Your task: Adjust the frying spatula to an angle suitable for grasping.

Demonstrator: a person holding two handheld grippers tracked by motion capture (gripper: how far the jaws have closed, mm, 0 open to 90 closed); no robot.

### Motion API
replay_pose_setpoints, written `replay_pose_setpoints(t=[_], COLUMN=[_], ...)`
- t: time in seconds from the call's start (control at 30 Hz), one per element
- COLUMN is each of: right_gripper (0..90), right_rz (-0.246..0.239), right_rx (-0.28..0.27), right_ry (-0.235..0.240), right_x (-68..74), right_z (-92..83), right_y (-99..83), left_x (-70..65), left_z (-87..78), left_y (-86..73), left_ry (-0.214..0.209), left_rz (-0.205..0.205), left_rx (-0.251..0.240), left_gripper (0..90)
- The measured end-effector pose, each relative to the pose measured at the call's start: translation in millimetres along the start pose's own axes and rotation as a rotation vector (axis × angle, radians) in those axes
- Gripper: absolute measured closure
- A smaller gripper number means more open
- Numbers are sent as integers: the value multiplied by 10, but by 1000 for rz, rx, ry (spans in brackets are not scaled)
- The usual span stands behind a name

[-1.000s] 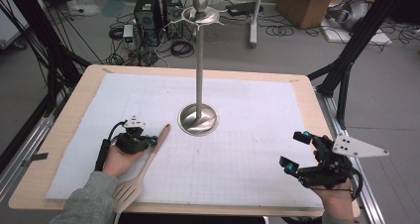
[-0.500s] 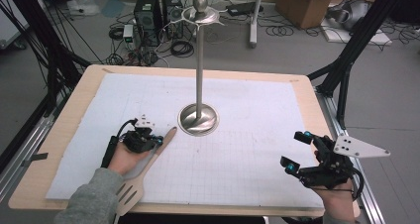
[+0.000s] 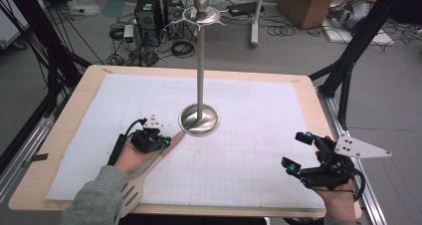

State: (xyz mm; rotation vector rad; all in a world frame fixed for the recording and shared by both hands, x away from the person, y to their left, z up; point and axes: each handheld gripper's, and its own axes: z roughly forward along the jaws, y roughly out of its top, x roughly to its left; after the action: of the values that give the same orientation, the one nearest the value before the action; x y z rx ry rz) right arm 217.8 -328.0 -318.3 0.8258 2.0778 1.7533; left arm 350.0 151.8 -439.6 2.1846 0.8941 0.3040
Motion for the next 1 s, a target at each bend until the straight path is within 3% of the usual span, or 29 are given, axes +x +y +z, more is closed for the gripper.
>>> replay_pose_setpoints(t=[0.27, 0.5, 0.9, 1.0], right_gripper=[60, 60, 60, 60], right_rz=[4, 3, 6, 3], right_rx=[2, 0, 8, 4], right_ry=[-4, -6, -6, -6], right_x=[-13, -23, -16, -16], right_z=[-6, -8, 8, 5], right_y=[-12, -18, -20, -18], left_x=[-56, -69, -102, -101], left_z=[72, 109, 127, 92], left_y=[71, 73, 93, 106], left_ry=[-45, -95, -109, -100], left_rz=[43, 51, 79, 95], left_rx=[5, -12, -12, -38], left_gripper=[897, 897, 896, 896])
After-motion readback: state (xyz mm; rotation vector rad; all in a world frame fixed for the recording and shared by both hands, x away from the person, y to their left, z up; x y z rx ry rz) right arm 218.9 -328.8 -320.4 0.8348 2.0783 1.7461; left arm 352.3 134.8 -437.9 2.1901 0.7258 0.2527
